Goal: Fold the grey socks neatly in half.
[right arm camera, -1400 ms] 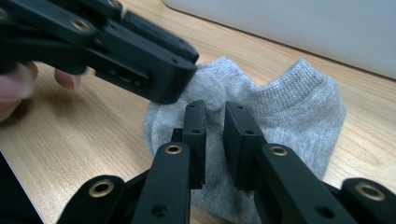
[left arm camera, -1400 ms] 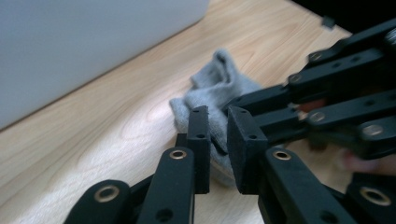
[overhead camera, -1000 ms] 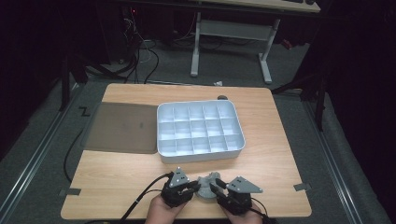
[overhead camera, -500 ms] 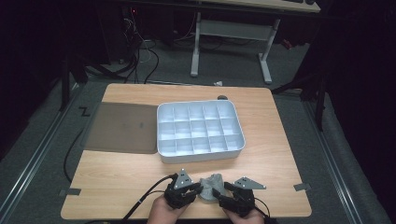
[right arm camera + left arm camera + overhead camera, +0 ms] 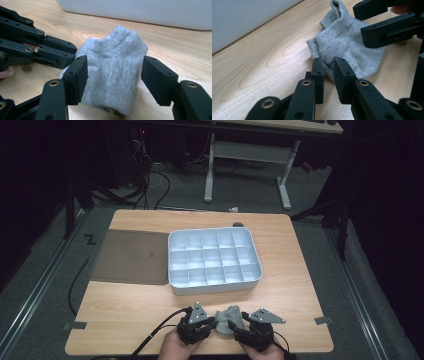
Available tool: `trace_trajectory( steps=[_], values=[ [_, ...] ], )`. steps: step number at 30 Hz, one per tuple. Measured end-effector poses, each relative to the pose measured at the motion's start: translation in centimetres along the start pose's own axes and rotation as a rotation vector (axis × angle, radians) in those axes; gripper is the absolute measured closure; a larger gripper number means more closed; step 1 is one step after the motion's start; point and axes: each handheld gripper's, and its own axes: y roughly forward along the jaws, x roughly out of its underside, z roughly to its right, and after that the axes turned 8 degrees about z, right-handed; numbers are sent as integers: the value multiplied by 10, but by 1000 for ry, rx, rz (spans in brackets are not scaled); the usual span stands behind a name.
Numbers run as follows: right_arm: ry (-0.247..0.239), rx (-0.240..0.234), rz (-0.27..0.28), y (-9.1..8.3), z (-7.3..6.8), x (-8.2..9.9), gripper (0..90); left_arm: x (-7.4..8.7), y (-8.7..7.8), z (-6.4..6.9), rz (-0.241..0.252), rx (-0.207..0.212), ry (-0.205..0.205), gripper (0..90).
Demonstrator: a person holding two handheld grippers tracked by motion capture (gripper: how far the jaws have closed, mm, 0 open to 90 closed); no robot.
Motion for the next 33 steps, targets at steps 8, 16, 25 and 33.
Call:
trace_trajectory(
  steps=[8,16,25,33],
  values=[
    [-8,-2,-24,6,1,3,451,-9,-6,12,61,46,29,778],
    [47,-29,-43,12,1,5,483,0,3,8,10,25,-5,796],
    [113,-64,-60,15,1,6,561,0,4,7,9,30,-6,800],
    [45,-75,-45,11,-6,5,772,-1,2,7,15,28,-6,763]
  ],
)
